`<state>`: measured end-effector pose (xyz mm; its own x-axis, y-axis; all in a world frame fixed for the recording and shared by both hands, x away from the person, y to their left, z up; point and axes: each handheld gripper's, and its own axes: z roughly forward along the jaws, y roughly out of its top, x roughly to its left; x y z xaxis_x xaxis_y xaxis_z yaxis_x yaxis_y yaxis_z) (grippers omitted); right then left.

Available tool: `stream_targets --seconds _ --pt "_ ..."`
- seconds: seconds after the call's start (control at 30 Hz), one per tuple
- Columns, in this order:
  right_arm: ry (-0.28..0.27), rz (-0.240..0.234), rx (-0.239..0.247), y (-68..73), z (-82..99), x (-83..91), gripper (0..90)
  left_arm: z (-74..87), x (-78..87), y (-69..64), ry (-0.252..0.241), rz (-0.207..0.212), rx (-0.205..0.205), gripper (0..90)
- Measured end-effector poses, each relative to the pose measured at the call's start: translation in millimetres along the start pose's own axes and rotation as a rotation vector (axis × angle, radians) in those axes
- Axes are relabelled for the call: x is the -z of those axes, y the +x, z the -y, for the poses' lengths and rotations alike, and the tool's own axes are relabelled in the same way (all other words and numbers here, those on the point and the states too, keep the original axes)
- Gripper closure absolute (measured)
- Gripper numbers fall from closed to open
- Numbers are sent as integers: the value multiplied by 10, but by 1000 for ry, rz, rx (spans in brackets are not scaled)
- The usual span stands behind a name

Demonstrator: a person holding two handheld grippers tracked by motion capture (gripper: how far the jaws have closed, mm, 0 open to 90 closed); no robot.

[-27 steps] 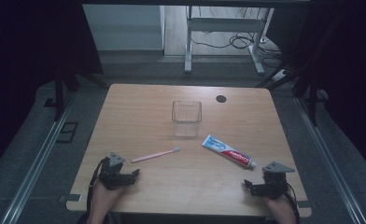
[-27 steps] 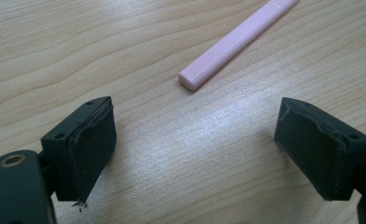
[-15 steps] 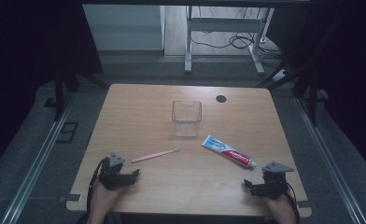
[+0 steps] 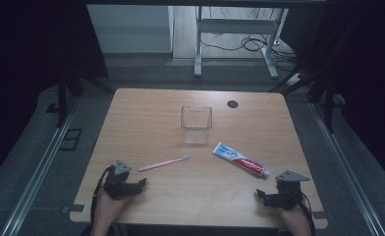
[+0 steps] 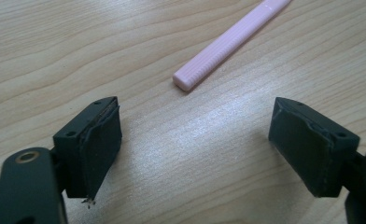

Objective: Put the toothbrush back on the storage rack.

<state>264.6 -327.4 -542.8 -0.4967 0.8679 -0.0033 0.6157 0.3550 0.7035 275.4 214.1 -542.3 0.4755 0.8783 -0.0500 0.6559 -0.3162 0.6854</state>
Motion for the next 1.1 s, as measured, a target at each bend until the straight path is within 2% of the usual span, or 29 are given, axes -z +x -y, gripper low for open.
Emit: stream_targets --seconds 0.3,0.4,0.5,0.93,1.1 --pt "0 1 0 0 0 0 0 -81 37 -20 5 12 -15 228" --pt "-1 1 -1 -1 1 1 0 -149 57 -13 5 33 -17 284" --pt "-1 2 0 -1 1 1 0 -188 64 -6 8 35 -21 320" --pt "-1 3 -2 -1 1 2 0 -557 -33 116 45 61 -53 546" --pt "-1 3 -2 -1 1 2 0 -714 -122 148 66 92 -77 629"
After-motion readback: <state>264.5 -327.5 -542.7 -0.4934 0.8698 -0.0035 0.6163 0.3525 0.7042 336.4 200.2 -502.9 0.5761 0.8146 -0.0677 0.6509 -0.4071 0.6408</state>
